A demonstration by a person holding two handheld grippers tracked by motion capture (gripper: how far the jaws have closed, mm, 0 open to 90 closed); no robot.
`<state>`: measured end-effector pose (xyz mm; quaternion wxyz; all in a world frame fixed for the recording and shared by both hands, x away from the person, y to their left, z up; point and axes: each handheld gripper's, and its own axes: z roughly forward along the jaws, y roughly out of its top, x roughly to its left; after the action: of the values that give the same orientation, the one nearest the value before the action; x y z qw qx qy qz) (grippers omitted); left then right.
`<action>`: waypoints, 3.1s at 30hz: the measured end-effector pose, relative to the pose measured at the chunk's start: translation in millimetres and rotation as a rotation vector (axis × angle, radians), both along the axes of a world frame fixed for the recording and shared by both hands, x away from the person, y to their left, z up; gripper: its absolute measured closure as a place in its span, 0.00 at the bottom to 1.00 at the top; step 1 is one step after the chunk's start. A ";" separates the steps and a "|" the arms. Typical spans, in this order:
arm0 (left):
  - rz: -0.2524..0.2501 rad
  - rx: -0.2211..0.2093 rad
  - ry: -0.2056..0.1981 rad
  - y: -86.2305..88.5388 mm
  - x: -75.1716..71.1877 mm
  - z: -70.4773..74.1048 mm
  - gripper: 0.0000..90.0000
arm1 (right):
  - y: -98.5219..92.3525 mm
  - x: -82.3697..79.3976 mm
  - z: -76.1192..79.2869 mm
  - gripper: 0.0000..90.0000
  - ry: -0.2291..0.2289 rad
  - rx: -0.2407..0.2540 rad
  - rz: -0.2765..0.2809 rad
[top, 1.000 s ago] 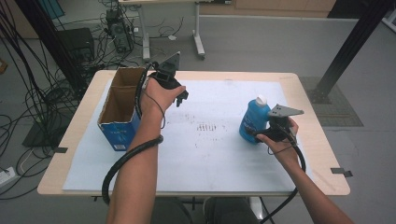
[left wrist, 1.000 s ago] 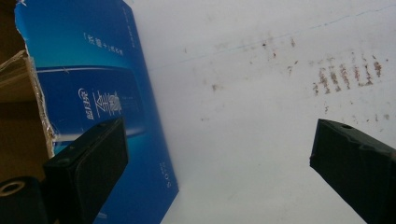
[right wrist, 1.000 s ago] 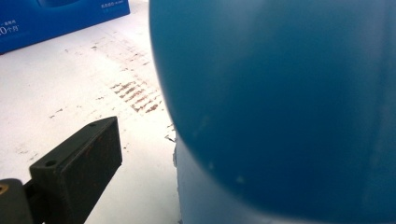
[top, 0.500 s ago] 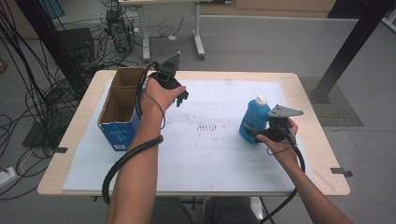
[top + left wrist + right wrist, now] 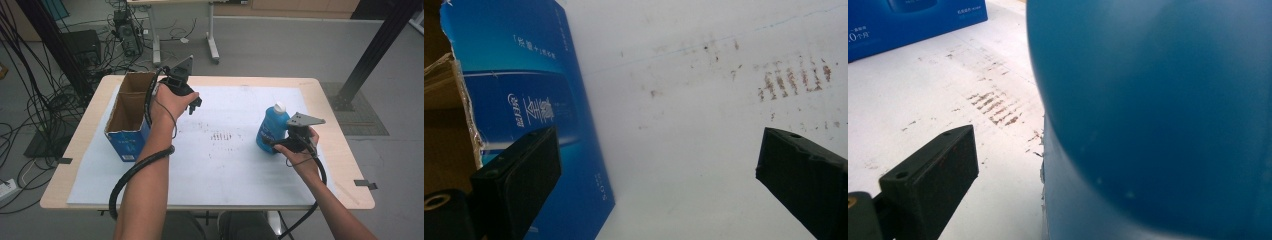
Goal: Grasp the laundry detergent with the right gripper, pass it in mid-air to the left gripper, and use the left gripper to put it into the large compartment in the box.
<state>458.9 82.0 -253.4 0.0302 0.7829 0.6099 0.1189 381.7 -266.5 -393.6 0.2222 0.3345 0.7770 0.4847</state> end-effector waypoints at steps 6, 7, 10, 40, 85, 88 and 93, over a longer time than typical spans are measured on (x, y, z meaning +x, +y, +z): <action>-0.001 0.001 -0.004 -0.2 -0.4 0.8 0.05 | -0.3 -0.3 0.1 0.01 -0.002 0.003 -0.004; 0.002 -0.002 -0.007 -0.5 -0.5 0.8 0.05 | -0.5 -0.3 0.1 0.01 -0.001 0.005 -0.004; -0.004 0.001 -0.004 -0.7 -0.3 0.9 0.05 | -0.7 -0.5 0.2 0.01 -0.003 0.005 -0.005; -0.003 0.001 -0.009 1.4 -0.8 2.9 0.05 | -0.6 -0.5 0.0 0.01 -0.011 0.009 -0.011; -0.005 -0.002 -0.019 0.4 -1.2 4.0 0.05 | -1.6 -0.5 -0.8 0.01 -0.017 0.016 -0.018; -0.005 -0.001 -0.015 0.6 -1.4 3.6 0.05 | -1.6 -0.7 -1.0 0.01 -0.016 0.017 -0.020; -0.004 -0.001 -0.018 1.1 -1.4 4.2 0.05 | -1.9 -0.3 -1.2 0.01 -0.015 0.020 -0.022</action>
<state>457.5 83.1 -249.2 0.0362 0.7830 0.6082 0.1257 381.4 -268.4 -394.8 0.2302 0.3416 0.7667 0.4925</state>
